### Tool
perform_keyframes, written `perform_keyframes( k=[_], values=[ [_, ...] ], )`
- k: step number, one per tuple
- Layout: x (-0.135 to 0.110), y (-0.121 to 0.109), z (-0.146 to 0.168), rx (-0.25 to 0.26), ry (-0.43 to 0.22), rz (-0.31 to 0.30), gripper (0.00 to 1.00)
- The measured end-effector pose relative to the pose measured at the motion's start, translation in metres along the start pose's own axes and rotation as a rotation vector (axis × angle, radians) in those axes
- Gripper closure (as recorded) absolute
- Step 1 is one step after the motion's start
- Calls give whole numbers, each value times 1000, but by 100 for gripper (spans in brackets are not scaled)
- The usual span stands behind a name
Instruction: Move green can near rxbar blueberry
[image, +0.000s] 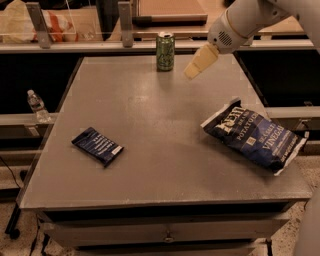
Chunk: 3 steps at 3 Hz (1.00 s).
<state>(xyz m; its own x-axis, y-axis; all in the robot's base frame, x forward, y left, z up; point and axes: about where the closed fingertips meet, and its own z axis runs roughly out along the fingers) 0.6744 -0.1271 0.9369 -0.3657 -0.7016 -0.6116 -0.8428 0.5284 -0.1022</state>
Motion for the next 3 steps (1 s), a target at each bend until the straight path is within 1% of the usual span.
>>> perform_keyframes(
  k=[1, 2, 3],
  values=[
    [-13, -6, 28, 29, -122, 97, 0],
    [-28, -18, 44, 78, -229, 163, 0],
    [-35, -30, 58, 122, -283, 209, 0]
  ],
)
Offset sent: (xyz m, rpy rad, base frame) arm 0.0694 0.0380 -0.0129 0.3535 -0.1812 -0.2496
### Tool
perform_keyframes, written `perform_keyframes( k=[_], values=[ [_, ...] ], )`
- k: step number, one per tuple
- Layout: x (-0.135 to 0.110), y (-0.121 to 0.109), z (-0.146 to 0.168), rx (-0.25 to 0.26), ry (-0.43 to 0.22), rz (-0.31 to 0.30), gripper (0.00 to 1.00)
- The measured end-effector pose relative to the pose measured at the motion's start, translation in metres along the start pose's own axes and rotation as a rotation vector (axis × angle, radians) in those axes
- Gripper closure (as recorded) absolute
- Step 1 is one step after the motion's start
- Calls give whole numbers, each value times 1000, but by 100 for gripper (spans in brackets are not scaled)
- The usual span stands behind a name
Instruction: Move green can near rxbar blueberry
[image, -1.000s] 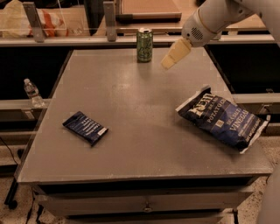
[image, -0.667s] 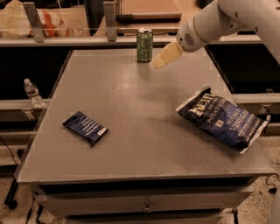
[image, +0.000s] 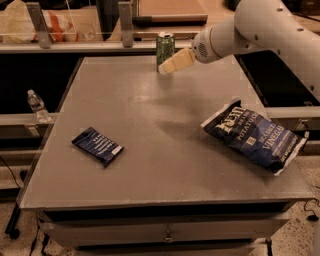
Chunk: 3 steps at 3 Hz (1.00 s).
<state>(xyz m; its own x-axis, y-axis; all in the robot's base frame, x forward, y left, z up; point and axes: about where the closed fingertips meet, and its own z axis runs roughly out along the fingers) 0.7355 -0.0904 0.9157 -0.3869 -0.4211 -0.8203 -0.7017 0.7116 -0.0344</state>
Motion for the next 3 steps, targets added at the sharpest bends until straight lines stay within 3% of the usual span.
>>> perform_keyframes(
  k=[3],
  values=[
    [5, -24, 46, 114, -13, 72, 0]
  ],
)
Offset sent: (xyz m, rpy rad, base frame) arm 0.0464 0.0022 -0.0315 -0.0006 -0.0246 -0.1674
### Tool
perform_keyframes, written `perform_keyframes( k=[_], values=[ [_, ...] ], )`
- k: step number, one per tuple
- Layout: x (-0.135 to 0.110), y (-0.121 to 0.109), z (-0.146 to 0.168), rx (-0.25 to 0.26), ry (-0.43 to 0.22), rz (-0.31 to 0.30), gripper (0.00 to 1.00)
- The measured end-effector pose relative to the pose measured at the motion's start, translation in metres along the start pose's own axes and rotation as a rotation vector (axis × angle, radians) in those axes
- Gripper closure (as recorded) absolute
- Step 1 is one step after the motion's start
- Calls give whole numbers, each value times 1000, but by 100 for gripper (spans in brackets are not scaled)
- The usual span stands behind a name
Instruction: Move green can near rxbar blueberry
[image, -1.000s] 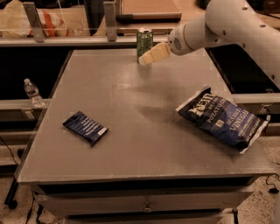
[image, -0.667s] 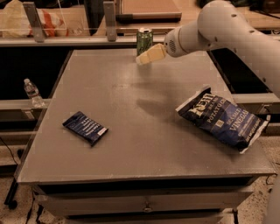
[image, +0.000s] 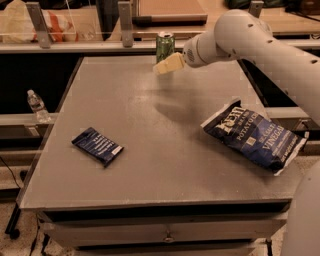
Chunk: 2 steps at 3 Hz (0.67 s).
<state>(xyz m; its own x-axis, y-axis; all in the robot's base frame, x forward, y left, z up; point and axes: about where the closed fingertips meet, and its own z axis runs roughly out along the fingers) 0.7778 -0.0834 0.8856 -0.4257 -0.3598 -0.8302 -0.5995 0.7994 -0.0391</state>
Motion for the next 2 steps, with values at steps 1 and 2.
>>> perform_keyframes(
  k=[1, 2],
  values=[
    [1, -6, 11, 26, -8, 22, 0],
    [-4, -12, 21, 51, -32, 40, 0]
  ],
)
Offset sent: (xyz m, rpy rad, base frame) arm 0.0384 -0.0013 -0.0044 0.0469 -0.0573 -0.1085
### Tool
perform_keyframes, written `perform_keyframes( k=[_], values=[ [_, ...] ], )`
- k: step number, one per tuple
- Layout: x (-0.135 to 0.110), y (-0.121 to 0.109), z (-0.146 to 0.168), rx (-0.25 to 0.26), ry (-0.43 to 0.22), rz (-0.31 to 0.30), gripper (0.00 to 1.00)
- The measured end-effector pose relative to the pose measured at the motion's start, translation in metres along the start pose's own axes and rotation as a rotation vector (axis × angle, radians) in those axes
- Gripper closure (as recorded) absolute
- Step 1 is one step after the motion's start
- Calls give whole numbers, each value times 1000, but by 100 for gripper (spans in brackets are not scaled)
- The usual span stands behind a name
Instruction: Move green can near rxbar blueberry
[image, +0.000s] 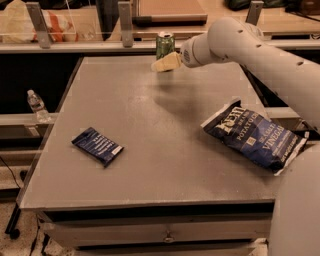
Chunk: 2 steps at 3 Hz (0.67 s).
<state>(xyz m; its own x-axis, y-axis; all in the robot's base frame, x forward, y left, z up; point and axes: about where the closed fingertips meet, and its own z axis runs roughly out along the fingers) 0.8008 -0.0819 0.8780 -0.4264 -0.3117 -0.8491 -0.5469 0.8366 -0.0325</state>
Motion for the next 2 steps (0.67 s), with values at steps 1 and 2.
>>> perform_keyframes(
  k=[1, 2],
  values=[
    [-6, -6, 10, 22, -22, 13, 0],
    [-12, -10, 18, 28, -37, 14, 0]
  ],
)
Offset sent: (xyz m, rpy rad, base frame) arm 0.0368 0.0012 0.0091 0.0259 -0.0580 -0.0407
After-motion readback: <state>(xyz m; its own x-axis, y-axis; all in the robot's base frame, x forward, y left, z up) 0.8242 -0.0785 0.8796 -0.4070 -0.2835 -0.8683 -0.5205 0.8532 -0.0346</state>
